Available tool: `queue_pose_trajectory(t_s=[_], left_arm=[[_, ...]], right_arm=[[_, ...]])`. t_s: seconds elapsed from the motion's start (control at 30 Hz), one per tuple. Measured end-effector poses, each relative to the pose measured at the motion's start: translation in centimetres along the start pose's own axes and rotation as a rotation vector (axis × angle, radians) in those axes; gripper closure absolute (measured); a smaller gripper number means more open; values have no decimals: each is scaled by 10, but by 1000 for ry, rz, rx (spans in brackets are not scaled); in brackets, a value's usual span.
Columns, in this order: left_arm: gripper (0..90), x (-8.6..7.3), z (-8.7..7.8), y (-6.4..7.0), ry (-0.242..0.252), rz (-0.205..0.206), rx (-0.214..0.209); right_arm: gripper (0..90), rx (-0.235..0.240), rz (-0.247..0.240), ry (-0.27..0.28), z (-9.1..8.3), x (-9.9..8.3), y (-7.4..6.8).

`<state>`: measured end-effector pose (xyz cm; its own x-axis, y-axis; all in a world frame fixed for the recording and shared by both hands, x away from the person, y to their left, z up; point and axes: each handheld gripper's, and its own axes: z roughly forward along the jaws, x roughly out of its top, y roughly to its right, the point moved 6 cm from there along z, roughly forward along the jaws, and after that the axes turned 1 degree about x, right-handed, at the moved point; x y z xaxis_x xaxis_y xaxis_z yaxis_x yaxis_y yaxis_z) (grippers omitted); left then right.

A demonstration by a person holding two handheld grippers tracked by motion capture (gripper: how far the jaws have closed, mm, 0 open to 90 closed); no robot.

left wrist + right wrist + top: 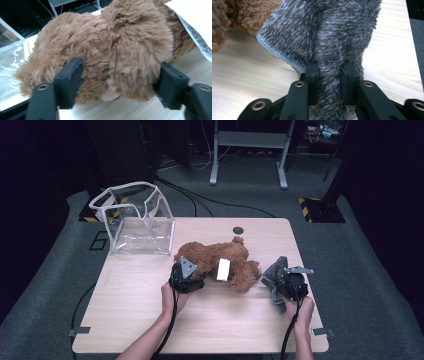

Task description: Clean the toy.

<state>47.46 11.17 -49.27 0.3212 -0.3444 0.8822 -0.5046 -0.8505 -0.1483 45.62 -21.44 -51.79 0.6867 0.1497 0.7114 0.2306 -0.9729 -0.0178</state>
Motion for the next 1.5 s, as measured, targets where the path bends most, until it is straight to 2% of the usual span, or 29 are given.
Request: queue_pose_trajectory(t_s=[0.03, 0.07, 0.1, 0.2, 0.3, 0.4, 0.5, 0.6, 0.83, 0.97, 1.07, 1.17, 1.3, 1.4, 1.5], left_arm=[[377, 5, 3, 1, 3, 12, -23], [469, 8, 5, 2, 5, 14, -34], [507, 12, 9, 3, 6, 17, -39], [536, 27, 21, 5, 1, 12, -50], [503, 39, 34, 4, -25, 18, -33], [405, 42, 37, -1, -33, 8, -9], [348, 38, 34, -8, -34, -3, 4], [325, 32, 35, -19, -56, -14, 22], [256, 27, 46, -42, -93, -51, 85], [234, 27, 60, -45, -107, -56, 117], [214, 26, 69, -42, -125, -58, 123], [215, 25, 77, -40, -129, -42, 134], [338, 23, 81, -42, -134, -42, 152], [473, 19, 83, -44, -142, -38, 127], [572, 17, 84, -43, -140, -31, 113]], right_arm=[[717, 0, -2, -1, 0, 0, 0], [717, 1, -6, -2, 1, 0, 0], [716, 1, -6, -2, 1, 0, -1], [715, 0, -15, -5, 0, 0, -1], [716, 3, -10, -5, 0, -1, -2], [716, 5, -10, -7, -1, -2, -2], [717, 6, -7, -4, -1, -3, -1], [717, 9, -6, -5, -1, -3, -1], [717, 12, -9, -4, 0, -2, -3], [717, 12, -8, -8, -1, -3, -2], [717, 13, -5, -8, -2, -4, -2], [717, 11, -5, -6, -3, -5, -1], [717, 13, -8, -6, -4, -6, -1], [717, 14, -7, -6, -5, -6, -1], [717, 16, -7, -6, -5, -6, -3]])
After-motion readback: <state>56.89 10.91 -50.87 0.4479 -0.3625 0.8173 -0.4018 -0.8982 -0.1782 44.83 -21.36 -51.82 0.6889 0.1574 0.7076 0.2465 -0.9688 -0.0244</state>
